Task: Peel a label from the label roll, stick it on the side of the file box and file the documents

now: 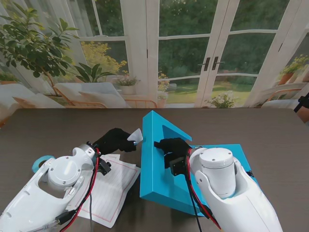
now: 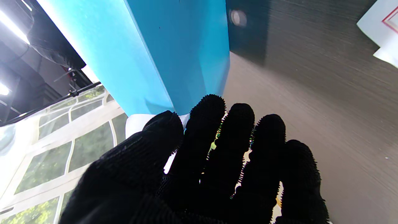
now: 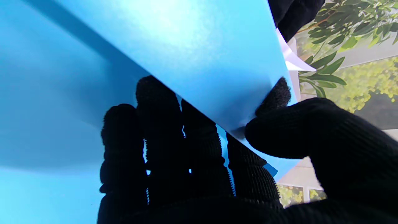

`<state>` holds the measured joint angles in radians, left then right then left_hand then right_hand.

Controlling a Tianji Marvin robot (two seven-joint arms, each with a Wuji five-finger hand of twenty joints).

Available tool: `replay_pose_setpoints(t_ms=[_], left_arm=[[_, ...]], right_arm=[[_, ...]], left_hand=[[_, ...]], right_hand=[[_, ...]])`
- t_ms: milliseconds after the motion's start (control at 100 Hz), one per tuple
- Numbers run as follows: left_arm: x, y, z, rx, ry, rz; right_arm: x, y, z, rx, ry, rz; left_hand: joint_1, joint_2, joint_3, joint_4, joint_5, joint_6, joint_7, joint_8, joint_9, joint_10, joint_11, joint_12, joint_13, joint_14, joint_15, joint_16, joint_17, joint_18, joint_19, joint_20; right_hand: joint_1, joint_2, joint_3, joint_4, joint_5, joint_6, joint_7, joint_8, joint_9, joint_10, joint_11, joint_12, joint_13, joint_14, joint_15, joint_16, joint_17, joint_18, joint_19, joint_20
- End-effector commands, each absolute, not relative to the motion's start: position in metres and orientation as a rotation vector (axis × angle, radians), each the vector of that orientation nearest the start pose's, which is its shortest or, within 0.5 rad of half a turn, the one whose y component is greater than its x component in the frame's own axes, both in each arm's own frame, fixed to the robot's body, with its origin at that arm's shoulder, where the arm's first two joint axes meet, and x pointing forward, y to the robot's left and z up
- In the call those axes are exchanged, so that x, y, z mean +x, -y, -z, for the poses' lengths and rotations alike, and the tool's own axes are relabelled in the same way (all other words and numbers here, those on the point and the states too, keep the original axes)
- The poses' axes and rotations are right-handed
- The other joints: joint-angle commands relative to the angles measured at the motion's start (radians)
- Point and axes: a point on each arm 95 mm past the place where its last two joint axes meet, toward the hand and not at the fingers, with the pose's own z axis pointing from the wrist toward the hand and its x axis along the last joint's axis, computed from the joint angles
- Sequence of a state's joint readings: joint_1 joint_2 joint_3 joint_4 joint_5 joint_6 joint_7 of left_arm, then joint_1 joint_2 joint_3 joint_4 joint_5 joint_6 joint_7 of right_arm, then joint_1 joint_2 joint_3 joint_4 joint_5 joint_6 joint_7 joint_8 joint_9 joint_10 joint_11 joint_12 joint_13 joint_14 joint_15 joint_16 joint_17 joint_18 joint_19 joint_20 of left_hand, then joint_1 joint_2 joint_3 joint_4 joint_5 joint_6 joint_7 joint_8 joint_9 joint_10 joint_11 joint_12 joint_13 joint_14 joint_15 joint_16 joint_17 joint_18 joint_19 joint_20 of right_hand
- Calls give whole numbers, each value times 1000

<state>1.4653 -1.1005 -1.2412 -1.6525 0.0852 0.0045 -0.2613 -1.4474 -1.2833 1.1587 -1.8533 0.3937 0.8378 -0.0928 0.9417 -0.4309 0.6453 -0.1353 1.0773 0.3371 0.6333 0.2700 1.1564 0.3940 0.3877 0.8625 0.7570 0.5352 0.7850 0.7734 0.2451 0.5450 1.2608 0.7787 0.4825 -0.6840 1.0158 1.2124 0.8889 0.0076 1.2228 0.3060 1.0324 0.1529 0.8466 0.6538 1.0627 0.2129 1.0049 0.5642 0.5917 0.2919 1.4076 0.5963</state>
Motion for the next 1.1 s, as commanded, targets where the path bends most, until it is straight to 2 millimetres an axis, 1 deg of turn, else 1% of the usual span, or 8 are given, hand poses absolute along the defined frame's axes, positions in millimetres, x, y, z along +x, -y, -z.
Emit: replay_pose_setpoints(t_ms=[0, 130, 380, 650, 1090], left_arm=[[427, 21, 272, -2007, -1263, 2086], [431, 24, 271, -1999, -1293, 2082], [435, 26, 269, -2007, -1288, 2099], [436, 26, 269, -2028, -1259, 2129], [439, 25, 270, -2057, -1254, 2122]], right_arm=[[393, -101, 253, -2487, 554, 1378], [390, -100, 252, -2476, 579, 1370], [386, -100, 253, -2468, 605, 1371], [385, -100, 256, -2466, 622, 1375], [379, -99, 258, -2448, 684, 1381]], left_hand=[[19, 20, -6, -13, 9, 15, -4, 10, 22, 3, 1, 10, 26, 79, 47, 13, -23, -62, 20, -4], [19, 21, -8, -13, 9, 12, -6, 10, 21, 3, 0, 10, 25, 75, 48, 13, -24, -63, 20, -4], [19, 23, -9, -13, 9, 15, -7, 11, 20, 6, 2, 11, 25, 79, 48, 12, -24, -64, 21, -2], [21, 25, -8, -12, 10, 18, -7, 13, 19, 7, 2, 11, 25, 80, 48, 12, -25, -64, 21, -1], [19, 26, -3, -14, 12, 22, -6, 20, 20, 10, 4, 10, 27, 82, 48, 13, -25, -62, 20, 2]], right_hand=[[27, -42, 15, 35, 44, -58, 31, 24, 38, -19, -7, 20, 45, 3, 16, 6, -92, -3, 24, -12], [27, -39, 16, 36, 43, -58, 30, 24, 36, -19, -8, 22, 43, 3, 15, 6, -92, -2, 24, -12], [29, -43, 17, 38, 44, -56, 28, 27, 38, -18, -8, 23, 42, 5, 15, 6, -93, -2, 25, -13], [31, -43, 18, 40, 43, -58, 27, 28, 34, -16, -9, 24, 40, 5, 14, 6, -96, -4, 23, -14], [31, -46, 16, 40, 44, -60, 26, 29, 36, -18, -9, 24, 41, 4, 15, 6, -95, -7, 23, -15]])
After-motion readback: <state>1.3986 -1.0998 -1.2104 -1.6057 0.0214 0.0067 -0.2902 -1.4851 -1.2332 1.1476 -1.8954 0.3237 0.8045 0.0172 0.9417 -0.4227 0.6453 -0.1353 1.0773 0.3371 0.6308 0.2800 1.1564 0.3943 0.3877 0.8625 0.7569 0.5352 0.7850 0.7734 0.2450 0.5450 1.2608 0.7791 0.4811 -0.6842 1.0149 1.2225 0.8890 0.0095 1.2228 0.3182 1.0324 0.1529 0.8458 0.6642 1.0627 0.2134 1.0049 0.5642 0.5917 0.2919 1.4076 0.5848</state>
